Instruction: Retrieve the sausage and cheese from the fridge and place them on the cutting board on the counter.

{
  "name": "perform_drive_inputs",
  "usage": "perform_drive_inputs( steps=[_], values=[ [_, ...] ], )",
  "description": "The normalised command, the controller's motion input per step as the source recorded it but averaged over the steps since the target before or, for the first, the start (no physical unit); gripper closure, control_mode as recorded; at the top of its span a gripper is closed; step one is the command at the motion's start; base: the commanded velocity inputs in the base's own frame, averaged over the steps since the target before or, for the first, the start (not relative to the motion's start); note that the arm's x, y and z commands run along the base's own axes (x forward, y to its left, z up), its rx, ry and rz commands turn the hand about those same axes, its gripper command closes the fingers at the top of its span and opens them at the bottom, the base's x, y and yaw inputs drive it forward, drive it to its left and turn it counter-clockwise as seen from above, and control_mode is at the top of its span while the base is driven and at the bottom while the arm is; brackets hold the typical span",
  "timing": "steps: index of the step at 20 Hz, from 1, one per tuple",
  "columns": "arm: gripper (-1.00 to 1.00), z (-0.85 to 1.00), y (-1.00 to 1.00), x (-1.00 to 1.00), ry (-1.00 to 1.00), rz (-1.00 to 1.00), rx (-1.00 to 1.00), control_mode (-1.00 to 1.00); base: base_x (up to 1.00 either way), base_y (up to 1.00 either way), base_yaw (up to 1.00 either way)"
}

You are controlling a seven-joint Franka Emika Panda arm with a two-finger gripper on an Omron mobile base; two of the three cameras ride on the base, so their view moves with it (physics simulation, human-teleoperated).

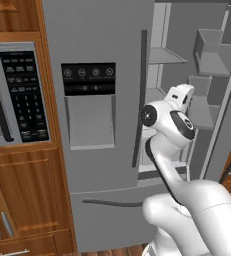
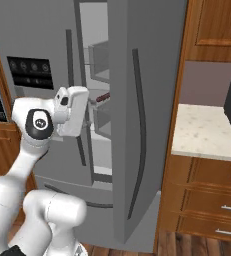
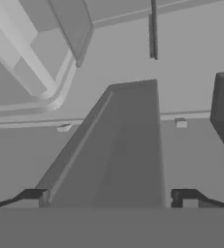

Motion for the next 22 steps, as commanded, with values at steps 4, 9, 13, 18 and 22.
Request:
perform_drive_inputs(
  steps=[4,9,13,18,22],
  values=[
    [-1.00,-0.37,-0.35,0.34,-0.04,-0.01,-0.14,-1.00,0.00,0.00,0.00],
    [-1.00,-0.07,-0.86,-0.09,-0.06,-0.13,-0.14,-1.00,0.00,0.00,0.00],
    [-1.00,-0.05,-1.00,-0.46,-0.01,-0.21,-0.11,-1.00,0.00,0.00,0.00],
    [-1.00,-0.07,-1.00,-0.56,0.00,-0.25,-0.07,-1.00,0.00,0.00,0.00],
    [-1.00,0.00,-0.82,-0.05,0.02,-0.13,0.04,-1.00,0.00,0.00,0.00]
  ],
)
